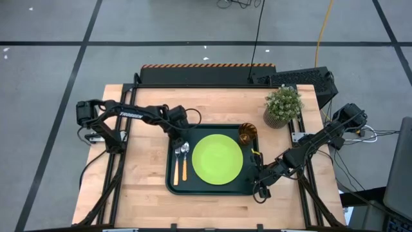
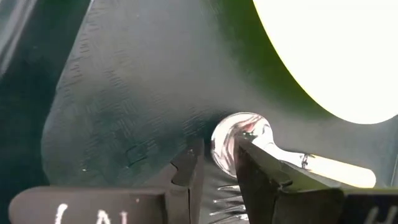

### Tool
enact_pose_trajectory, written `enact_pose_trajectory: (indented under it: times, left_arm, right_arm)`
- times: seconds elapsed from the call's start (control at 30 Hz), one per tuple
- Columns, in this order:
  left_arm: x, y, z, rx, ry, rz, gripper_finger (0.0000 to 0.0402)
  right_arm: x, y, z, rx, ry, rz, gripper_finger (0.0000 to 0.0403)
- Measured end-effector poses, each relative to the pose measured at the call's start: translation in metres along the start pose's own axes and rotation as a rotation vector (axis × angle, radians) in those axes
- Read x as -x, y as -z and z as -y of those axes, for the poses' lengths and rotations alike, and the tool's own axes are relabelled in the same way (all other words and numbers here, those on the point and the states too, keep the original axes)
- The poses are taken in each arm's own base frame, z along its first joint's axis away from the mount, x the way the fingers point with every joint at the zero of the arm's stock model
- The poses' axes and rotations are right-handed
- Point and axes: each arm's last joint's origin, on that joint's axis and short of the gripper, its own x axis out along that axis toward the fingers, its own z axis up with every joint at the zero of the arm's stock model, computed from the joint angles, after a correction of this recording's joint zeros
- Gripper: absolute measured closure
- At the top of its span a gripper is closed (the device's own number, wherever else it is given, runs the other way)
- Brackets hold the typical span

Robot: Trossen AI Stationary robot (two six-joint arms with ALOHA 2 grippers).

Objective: Pick and place plate/cup/fork/spoon on tray
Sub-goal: Adjust the orange spoon on the black tray

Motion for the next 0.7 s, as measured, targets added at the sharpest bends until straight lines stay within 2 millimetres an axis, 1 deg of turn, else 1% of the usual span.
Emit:
enact_pose_trajectory:
  times: [0.47, 0.7]
  left_arm:
    - [-0.0041, 0.0022, 0.0099, -0.018, 0.029, -0.02, 0.0312]
    - [-0.0042, 0.0021, 0.0101, -0.02, 0.03, -0.019, 0.0312]
  right_arm:
    - [0.0, 0.0, 0.0, 0.001, 0.0, 0.001, 0.0348]
    - [0.0, 0.0, 0.0, 0.003, 0.0, 0.0, 0.0348]
